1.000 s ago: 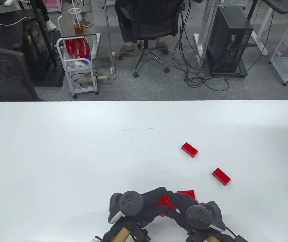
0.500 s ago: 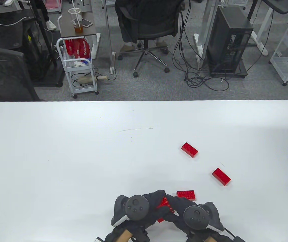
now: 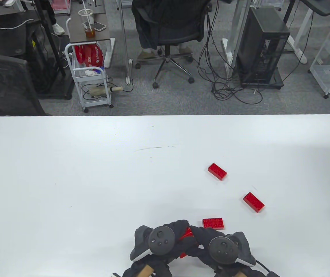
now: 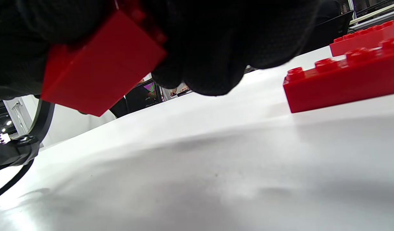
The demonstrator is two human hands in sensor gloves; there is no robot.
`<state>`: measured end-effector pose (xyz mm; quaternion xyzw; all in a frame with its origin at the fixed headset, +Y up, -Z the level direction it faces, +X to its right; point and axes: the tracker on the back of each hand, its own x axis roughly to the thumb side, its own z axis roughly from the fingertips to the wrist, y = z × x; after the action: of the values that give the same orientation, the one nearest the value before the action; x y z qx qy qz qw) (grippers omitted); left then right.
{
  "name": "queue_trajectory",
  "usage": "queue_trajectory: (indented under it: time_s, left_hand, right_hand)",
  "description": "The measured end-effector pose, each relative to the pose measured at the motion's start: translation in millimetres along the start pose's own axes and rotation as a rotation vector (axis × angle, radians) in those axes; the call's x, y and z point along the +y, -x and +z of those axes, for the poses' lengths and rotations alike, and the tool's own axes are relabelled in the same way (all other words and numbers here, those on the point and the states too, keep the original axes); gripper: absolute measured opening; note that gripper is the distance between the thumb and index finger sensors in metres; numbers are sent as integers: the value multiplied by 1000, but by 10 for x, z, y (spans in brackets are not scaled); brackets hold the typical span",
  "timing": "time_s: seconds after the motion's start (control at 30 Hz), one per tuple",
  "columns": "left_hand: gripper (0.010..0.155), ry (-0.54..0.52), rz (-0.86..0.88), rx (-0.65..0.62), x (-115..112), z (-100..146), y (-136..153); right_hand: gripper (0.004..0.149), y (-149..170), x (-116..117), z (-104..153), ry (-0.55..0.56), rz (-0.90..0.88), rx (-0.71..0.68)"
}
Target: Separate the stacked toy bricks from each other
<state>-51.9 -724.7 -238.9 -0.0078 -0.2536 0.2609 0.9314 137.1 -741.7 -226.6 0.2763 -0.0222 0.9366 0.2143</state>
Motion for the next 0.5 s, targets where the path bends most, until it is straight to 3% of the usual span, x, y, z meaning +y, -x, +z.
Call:
queue_trajectory:
  time_s: [0.5]
  left_hand:
    - [73, 57, -23, 6, -15, -2, -31]
  right_hand:
    - [75, -43, 4, 13, -8, 41, -26]
